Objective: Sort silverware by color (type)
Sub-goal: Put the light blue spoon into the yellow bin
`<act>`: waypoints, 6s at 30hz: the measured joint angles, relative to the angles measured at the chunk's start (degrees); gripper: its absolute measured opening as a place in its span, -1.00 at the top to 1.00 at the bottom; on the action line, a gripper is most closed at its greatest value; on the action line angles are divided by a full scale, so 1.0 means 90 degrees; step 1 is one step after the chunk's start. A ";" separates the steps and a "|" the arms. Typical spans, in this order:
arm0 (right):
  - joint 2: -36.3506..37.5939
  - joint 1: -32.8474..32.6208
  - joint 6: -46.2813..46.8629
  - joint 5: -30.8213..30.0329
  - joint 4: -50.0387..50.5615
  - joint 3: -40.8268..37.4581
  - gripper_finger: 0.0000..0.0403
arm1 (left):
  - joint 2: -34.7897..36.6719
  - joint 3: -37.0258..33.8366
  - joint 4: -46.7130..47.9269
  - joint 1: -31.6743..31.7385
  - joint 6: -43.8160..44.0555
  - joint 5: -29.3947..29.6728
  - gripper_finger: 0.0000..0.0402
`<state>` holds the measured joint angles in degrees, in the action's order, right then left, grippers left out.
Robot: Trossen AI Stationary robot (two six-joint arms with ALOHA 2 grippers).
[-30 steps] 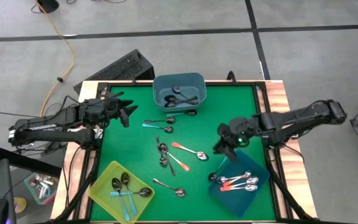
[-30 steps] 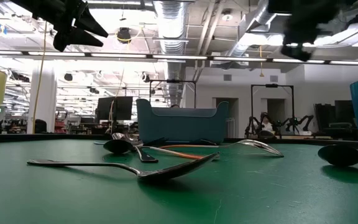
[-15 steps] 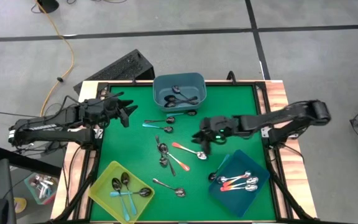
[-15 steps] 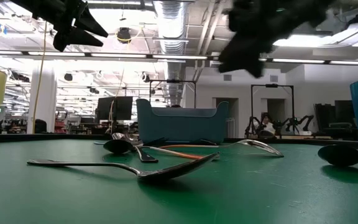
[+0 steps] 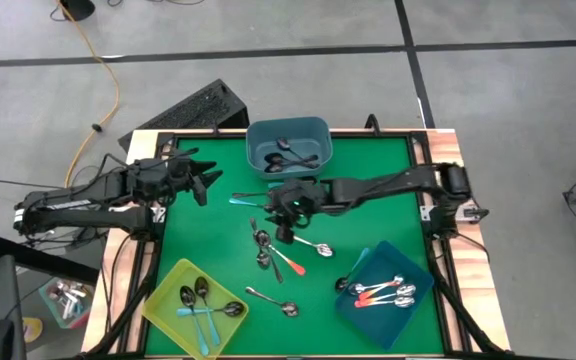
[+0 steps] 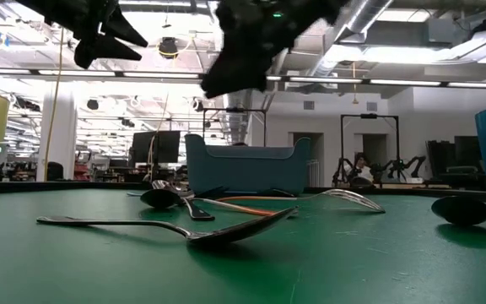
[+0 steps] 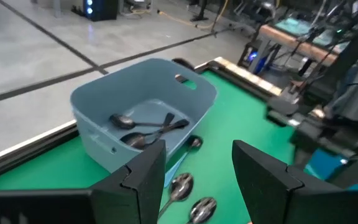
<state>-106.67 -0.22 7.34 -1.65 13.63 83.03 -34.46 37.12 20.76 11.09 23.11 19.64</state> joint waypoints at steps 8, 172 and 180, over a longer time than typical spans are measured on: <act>-0.0496 0.0267 -0.0760 0.0358 0.1029 0.1140 0.35 | 0.0331 0.0005 -0.0135 0.0001 -0.0283 0.0009 0.16; -0.0059 -0.1453 0.1085 -0.0497 0.3155 0.0066 1.00 | 0.0624 -0.0002 0.0230 -0.0001 -0.0809 -0.0447 0.16; -0.0056 -0.1413 0.1023 -0.0915 0.1761 0.0133 1.00 | 0.0624 -0.0002 0.0157 -0.0002 -0.0235 -0.0469 0.16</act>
<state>-107.18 -12.94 16.55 -9.89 29.48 84.23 -28.85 37.10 22.18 11.07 21.00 15.42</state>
